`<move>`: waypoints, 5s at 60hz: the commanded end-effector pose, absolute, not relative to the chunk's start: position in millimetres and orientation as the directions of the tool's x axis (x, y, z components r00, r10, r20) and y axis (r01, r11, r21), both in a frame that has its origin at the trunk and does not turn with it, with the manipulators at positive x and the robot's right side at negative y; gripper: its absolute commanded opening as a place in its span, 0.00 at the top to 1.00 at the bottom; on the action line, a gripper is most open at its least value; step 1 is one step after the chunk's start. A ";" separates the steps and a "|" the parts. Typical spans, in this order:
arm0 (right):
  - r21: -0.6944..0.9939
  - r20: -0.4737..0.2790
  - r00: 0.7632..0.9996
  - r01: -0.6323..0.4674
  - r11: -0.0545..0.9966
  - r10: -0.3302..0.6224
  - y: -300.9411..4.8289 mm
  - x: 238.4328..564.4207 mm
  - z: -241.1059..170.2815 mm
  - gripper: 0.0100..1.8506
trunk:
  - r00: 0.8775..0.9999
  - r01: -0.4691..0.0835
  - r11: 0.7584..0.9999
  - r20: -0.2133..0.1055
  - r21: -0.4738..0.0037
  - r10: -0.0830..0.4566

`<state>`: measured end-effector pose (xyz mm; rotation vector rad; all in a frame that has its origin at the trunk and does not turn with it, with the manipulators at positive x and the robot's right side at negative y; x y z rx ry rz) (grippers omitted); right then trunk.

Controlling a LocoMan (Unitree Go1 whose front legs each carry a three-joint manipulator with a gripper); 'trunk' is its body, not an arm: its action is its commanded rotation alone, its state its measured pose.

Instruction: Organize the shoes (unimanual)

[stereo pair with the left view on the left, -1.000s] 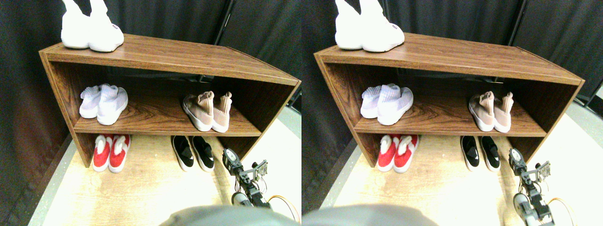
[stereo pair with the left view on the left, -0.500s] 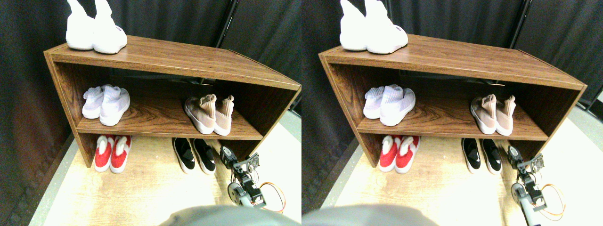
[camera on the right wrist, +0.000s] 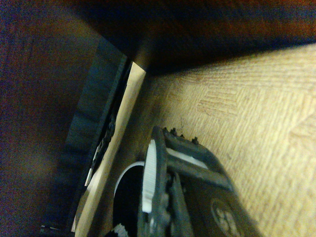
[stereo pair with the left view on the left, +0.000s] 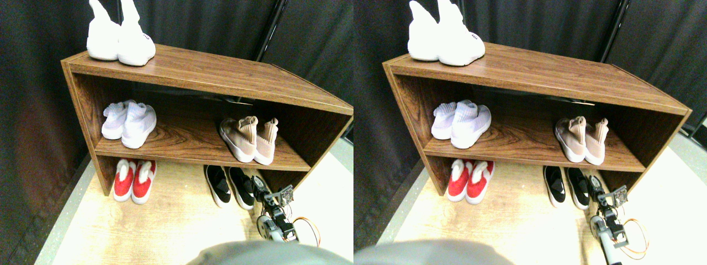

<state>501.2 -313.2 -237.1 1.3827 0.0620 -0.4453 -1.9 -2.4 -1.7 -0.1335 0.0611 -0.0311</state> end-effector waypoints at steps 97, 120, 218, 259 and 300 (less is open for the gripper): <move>0.957 -0.196 0.961 0.231 0.173 -0.196 -287.1 484.6 -202.1 0.97 | 0.998 0.040 0.989 -0.044 -0.145 -0.047; 0.962 -0.114 0.986 0.141 0.233 -0.125 -299.0 436.4 -166.5 0.97 | 0.997 0.068 0.990 -0.014 -0.127 -0.070; 0.936 0.137 0.974 -0.187 0.297 0.182 -224.7 359.7 -71.2 0.97 | 0.990 0.037 0.988 0.138 -0.151 -0.016; 0.946 0.122 0.978 -0.166 0.278 0.169 -232.0 367.3 -73.6 0.97 | 0.993 0.040 0.989 0.119 -0.145 -0.023; 0.954 0.120 0.980 -0.159 0.254 0.161 -234.4 379.1 -77.3 0.97 | 0.994 0.044 0.990 0.107 -0.137 -0.029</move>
